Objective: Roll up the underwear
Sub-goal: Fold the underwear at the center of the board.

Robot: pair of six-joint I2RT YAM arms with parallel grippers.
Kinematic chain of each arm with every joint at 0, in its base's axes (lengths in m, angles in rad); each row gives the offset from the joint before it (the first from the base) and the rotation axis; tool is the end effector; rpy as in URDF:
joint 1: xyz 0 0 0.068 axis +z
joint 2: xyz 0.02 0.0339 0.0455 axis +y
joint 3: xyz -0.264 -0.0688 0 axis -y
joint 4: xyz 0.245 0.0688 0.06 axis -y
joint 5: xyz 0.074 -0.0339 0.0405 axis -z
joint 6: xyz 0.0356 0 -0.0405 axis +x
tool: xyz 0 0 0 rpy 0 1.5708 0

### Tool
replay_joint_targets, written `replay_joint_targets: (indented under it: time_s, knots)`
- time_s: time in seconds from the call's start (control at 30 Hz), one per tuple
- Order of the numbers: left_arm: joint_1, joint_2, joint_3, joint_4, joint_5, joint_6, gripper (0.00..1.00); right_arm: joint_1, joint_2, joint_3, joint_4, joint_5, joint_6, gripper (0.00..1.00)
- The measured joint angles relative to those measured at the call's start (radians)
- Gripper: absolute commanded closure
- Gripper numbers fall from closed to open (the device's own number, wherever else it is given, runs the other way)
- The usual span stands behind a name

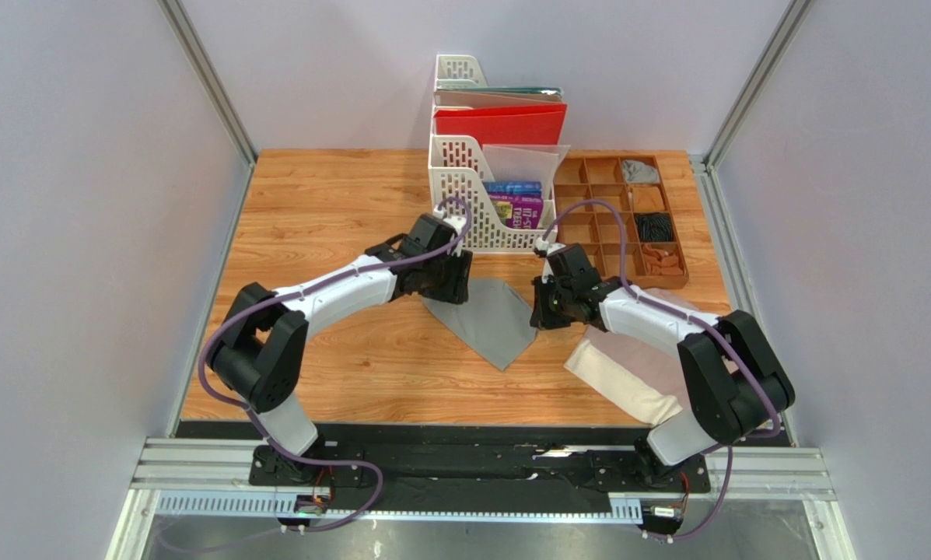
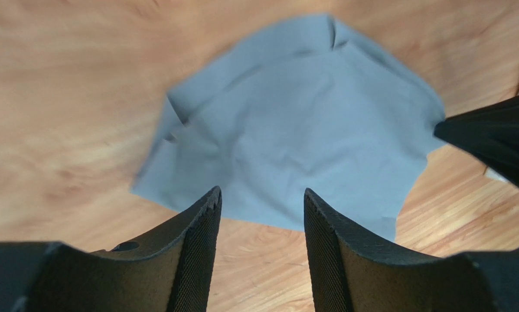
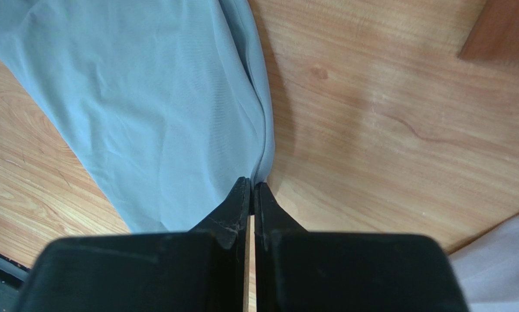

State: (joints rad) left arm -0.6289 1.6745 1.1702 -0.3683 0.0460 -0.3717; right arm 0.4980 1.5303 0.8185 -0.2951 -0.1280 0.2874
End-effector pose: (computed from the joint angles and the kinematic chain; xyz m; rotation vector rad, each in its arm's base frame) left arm 0.2912 -0.2138 0.2263 0.3423 2.4832 -0.4883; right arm 0.2547 0.1437 0.1703 -0.3254 2.6133 0.4478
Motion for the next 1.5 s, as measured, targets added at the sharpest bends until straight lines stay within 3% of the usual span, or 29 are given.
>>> replay_joint_targets:
  time_s: [0.27, 0.6, 1.07, 1.5]
  knots:
    - [0.0, 0.031, -0.172, 0.138, 0.059, -0.132, 0.44, 0.044, -0.061, -0.053, 0.001, 0.037, 0.041, 1.0]
    - [0.001, 0.037, -0.199, 0.306, 0.089, -0.2, 0.45, 0.074, -0.067, -0.069, 0.001, 0.065, 0.065, 1.0]
    - [0.001, 0.101, -0.205, 0.337, 0.113, -0.259, 0.45, 0.099, -0.124, -0.07, 0.0, 0.105, 0.081, 1.0]
    - [0.001, 0.101, -0.227, 0.386, 0.114, -0.304, 0.45, 0.225, -0.146, -0.07, 0.04, 0.109, 0.116, 1.0]
